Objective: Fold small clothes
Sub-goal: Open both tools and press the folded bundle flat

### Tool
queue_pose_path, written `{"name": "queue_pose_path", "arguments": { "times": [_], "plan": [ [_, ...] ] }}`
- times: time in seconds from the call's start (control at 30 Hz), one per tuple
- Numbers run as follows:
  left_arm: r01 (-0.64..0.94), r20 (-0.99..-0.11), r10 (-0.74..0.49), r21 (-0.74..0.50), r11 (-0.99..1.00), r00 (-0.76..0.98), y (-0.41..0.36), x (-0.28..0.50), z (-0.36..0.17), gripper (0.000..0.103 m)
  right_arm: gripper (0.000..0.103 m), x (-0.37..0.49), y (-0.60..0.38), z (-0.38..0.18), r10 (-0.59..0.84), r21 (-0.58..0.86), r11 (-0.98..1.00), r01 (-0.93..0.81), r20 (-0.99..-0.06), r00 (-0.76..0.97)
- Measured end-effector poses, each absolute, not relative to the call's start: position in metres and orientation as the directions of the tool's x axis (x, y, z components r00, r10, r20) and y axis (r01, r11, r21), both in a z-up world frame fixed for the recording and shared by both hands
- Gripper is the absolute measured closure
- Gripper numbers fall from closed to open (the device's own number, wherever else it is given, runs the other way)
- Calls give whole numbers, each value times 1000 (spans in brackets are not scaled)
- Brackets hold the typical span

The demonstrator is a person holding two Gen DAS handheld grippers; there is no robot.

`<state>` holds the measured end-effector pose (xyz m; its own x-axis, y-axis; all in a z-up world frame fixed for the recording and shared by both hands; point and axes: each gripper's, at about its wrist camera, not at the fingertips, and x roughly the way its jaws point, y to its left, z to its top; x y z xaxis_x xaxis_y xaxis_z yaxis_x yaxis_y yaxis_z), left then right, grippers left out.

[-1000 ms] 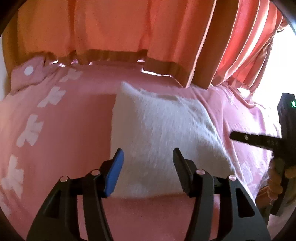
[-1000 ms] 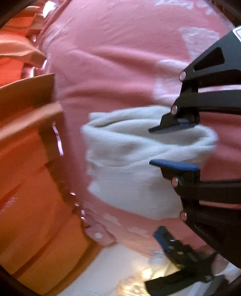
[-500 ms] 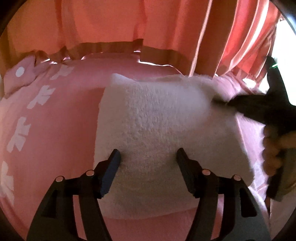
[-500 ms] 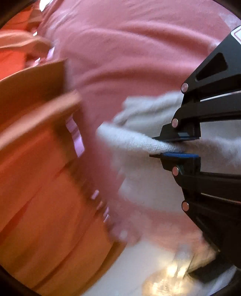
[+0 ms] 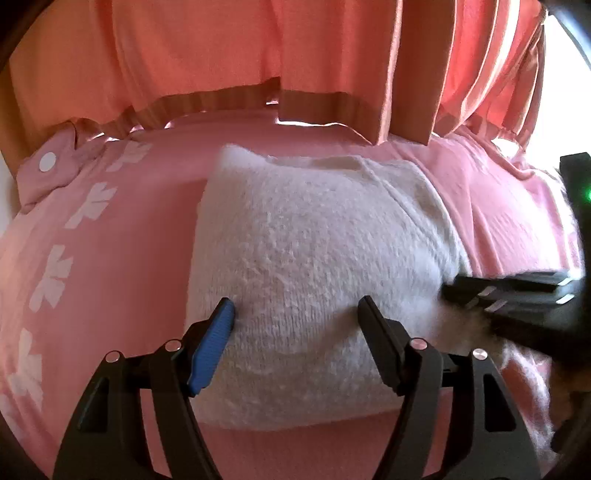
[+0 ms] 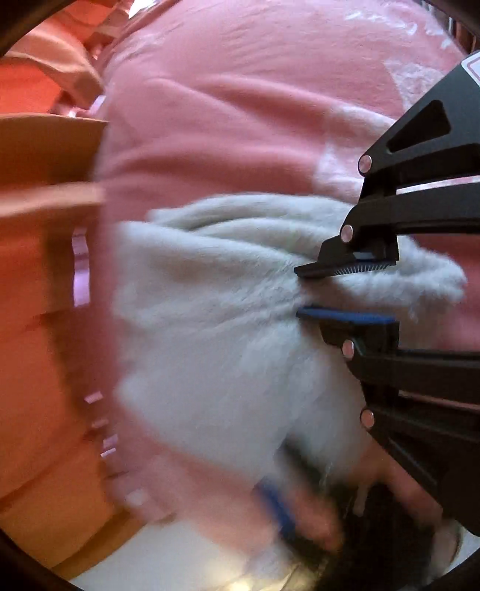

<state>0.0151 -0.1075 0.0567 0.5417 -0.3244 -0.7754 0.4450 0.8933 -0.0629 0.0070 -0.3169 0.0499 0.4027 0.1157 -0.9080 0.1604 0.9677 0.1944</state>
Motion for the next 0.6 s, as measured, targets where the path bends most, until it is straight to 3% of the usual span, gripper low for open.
{"name": "queue_pose_path", "arguments": {
  "times": [0.2, 0.3, 0.43, 0.5, 0.6],
  "plan": [
    [456, -782, -314, -43, 889, 539, -102, 5, 58, 33, 78, -6, -328, 75, 107, 224, 952, 208, -883, 457],
    [457, -784, -305, -30, 889, 541, -104, 3, 56, 32, 62, -2, -326, 40, 128, 222, 949, 222, -919, 372],
    [457, -785, -301, -27, 889, 541, -104, -1, 55, 30, 55, -9, -333, 55, 134, 253, 934, 251, -902, 410],
    [450, -782, -325, -63, 891, 533, -99, 0, 58, 30, 52, -12, -335, 62, 121, 254, 929, 269, -896, 427],
    [426, -753, -409, -189, 885, 515, -79, 8, 68, 27, 35, -16, -344, 65, 132, 305, 893, 332, -880, 456]
  ]
}}
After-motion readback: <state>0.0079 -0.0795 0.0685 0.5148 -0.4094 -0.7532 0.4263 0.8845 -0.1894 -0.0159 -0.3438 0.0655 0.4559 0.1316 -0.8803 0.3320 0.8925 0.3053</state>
